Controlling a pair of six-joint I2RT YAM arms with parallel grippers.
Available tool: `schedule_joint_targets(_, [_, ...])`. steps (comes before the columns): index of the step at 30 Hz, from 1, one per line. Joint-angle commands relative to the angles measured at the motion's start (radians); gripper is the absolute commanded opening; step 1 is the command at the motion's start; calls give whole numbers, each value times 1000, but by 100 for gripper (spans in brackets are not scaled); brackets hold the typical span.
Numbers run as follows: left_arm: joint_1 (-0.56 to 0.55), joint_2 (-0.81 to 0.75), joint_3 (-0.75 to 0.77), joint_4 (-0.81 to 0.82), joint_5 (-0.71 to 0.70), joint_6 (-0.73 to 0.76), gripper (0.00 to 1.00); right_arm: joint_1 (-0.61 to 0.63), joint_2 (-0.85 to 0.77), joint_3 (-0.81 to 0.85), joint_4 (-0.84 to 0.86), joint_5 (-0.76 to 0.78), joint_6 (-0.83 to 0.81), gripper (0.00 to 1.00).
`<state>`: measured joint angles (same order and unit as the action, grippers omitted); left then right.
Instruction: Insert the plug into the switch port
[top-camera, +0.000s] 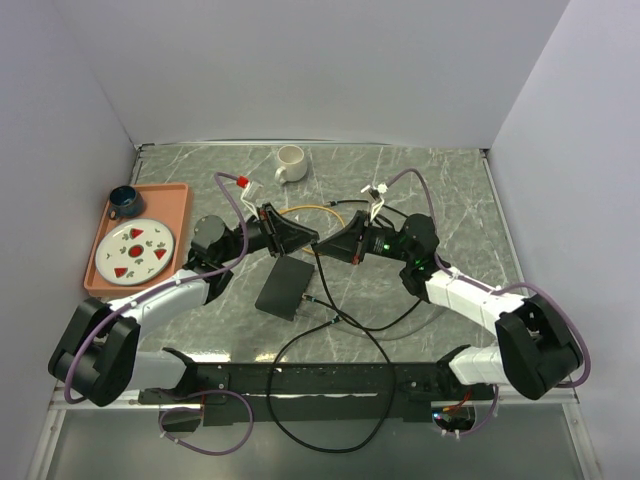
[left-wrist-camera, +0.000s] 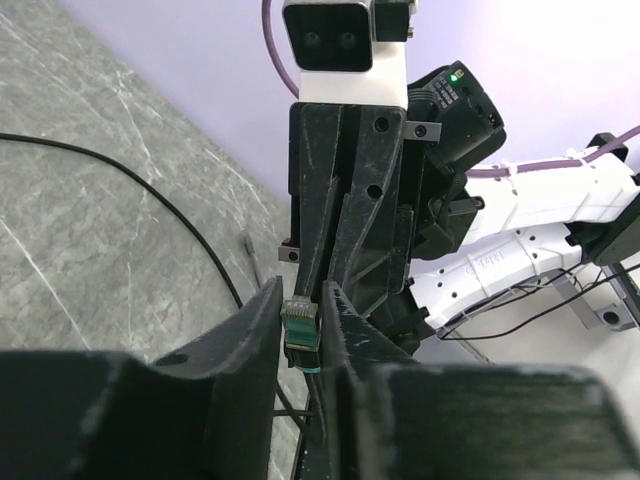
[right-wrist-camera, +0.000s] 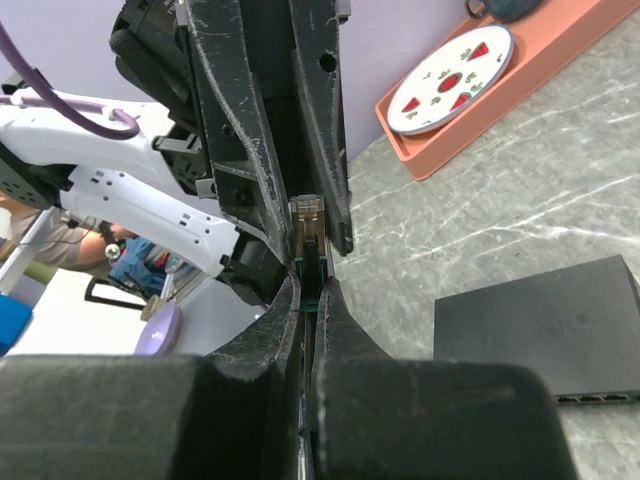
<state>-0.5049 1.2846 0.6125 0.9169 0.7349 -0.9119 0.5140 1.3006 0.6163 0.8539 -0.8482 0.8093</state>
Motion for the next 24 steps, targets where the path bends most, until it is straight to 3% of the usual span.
schedule_joint_targets(1, [-6,-24,12,24,-17,47,31,-5,-49,-6,-33,28,-41,0])
schedule_joint_targets(2, [-6,-24,13,20,-20,48,43,-3,-50,-6,-38,28,-42,0])
schedule_joint_targets(4, [-6,-27,13,5,-29,57,56,-5,-57,-6,-55,31,-53,0])
schedule_joint_targets(5, [-6,-28,13,-1,-32,59,70,-5,-58,-6,-59,34,-58,0])
schedule_joint_targets(8, [-7,-42,15,-41,-60,79,91,-5,-58,-7,-70,32,-64,0])
schedule_joint_targets(10, [-6,-56,16,-75,-81,97,97,-5,-58,-7,-78,34,-71,0])
schedule_joint_targets(17, [-6,-90,38,-182,-140,159,99,-6,-90,-1,-191,49,-153,0])
schedule_joint_targets(24, [-1,-136,69,-367,-258,243,97,-3,-161,5,-449,129,-341,0])
